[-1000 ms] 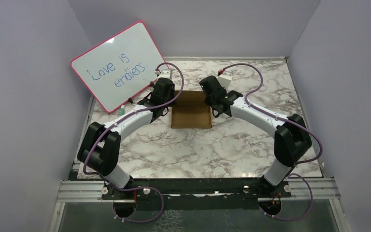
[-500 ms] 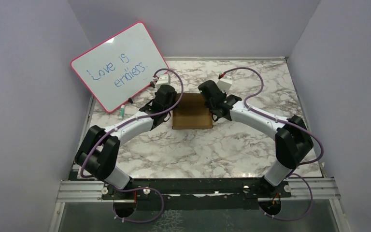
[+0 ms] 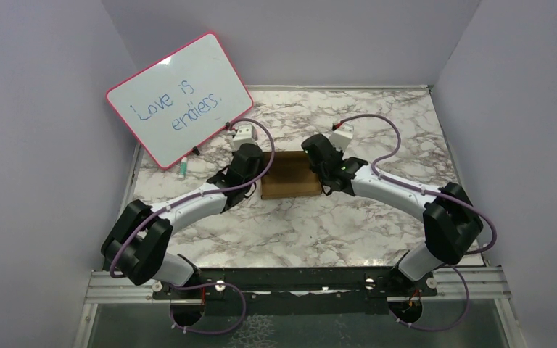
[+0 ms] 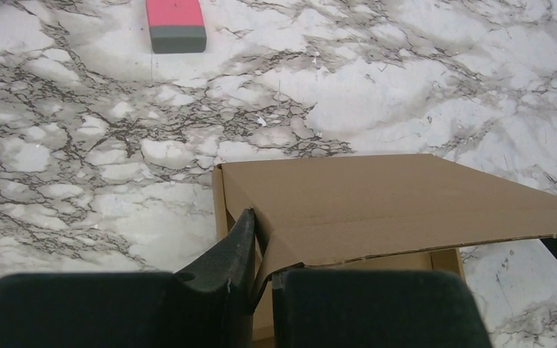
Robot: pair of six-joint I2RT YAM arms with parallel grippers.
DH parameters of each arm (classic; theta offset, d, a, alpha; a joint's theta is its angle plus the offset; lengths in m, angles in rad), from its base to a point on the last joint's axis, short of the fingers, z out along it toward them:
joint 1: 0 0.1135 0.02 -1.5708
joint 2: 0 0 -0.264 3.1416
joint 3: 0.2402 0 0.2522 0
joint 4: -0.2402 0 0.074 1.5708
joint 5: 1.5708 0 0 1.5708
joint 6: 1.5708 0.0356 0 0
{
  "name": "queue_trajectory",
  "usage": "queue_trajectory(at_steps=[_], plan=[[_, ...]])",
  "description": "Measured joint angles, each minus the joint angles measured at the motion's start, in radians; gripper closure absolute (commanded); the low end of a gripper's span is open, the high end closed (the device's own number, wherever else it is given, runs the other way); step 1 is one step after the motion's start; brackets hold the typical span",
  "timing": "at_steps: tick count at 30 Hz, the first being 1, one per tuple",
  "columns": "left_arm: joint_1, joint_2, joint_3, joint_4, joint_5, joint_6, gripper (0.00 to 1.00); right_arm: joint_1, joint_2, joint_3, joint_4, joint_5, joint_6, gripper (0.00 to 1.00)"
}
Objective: Fold the paper box
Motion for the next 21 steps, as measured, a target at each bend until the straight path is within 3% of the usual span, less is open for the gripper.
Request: queue_trajectory(at_steps=[14,21], plan=[[-0.052,-0.067,-0.155,0.066,0.007,-0.074,0.83,0.01,-0.052,-0.18,0.123,-0.049,-0.004,0.86],[-0.059,-0.135,-0.217,0.065,0.039,-0.099,0.74,0.01,-0.09,-0.263,0.142,-0.105,-0.031,0.7]])
